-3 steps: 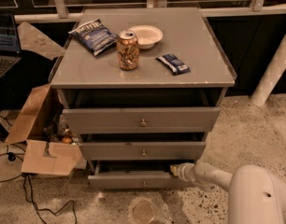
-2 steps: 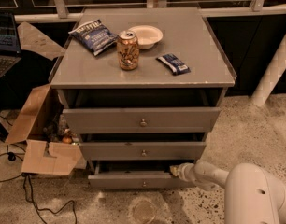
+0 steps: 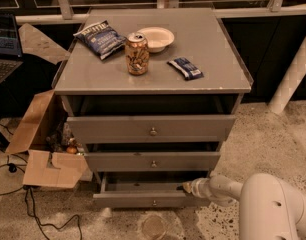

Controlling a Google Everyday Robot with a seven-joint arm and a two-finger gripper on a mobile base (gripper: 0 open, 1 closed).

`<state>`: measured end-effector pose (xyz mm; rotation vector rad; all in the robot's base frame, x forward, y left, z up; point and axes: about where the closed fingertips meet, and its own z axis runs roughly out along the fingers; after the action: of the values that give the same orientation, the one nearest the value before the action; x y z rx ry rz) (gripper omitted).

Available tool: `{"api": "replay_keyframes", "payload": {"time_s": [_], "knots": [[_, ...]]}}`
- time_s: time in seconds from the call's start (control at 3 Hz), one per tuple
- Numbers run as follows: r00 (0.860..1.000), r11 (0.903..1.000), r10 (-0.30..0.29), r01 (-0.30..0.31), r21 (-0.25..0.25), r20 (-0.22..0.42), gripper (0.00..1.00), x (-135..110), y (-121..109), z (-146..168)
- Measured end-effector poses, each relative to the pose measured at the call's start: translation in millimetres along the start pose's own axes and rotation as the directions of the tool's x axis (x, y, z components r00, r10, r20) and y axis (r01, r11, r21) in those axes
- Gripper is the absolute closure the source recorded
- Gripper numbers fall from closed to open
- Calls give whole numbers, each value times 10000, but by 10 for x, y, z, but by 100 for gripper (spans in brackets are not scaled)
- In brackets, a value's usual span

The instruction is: Open bottom drawer

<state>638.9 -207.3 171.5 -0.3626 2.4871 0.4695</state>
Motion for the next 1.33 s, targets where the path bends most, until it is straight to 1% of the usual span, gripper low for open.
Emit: {"api": "replay_keyframes", "payload": {"time_s": [0.33,0.67,1.0,1.33], "knots": [[9984,9990,352,-364,-270,-441,100,248,27,-39],[9980,9988,369,-385,-307,-505,100,278,31,-50],[9928,9962,519,-590,-637,-1082,100,563,56,-122],[9868,9944,614,-734,-756,-1502,100,792,63,-192]]}}
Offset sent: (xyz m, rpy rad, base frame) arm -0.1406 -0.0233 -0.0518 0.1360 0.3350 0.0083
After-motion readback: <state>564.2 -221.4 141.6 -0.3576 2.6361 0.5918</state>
